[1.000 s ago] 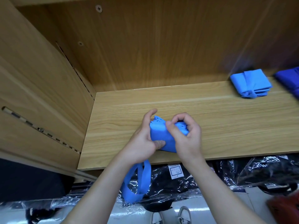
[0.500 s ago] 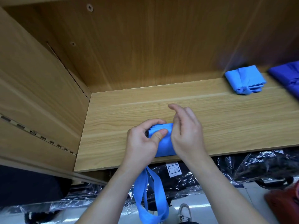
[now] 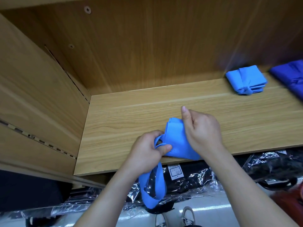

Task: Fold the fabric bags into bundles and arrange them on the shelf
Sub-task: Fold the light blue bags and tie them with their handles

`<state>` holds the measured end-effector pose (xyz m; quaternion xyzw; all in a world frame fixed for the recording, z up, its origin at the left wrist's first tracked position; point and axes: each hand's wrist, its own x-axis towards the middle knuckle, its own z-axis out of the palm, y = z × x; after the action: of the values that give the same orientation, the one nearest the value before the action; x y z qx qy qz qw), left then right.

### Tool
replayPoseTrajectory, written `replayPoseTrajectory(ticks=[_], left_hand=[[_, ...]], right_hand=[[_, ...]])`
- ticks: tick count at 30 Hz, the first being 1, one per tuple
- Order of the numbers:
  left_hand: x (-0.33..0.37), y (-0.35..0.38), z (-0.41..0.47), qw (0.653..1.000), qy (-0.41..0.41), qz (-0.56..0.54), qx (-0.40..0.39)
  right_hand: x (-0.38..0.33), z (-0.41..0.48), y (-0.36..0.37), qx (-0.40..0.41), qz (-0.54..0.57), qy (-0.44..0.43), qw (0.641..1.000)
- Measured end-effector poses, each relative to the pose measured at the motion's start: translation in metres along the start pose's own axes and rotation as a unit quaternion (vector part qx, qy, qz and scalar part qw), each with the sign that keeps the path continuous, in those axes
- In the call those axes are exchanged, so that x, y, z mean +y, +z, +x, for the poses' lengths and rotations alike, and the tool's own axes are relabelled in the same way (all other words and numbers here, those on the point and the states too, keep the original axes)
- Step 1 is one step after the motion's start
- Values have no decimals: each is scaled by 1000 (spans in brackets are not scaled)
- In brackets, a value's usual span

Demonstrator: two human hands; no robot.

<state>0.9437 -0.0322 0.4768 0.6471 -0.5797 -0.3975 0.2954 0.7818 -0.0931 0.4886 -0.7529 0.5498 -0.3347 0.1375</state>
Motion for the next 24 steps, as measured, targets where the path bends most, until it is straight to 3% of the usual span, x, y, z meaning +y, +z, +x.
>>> replayPoseTrajectory(ticks=[2, 4, 9, 14, 18, 24], left_hand=[[4, 7, -1, 994, 13, 85, 70], [6, 9, -2, 989, 24, 97, 111], [1, 4, -2, 990, 32, 95, 101], [0, -9, -1, 998, -42, -48, 30], [0, -48, -8, 972, -123, -183, -84], [-3, -80, -11, 947, -140, -281, -69]], right_hand=[[-7, -1, -7, -85, -97, -20, 991], [-13, -5, -16, -146, -151, -62, 976], [-2, 7, -39, -330, 28, -32, 943], [21, 16, -42, -285, 77, -64, 953], [36, 25, -58, -269, 74, -59, 958], [36, 33, -61, -277, 68, -80, 955]])
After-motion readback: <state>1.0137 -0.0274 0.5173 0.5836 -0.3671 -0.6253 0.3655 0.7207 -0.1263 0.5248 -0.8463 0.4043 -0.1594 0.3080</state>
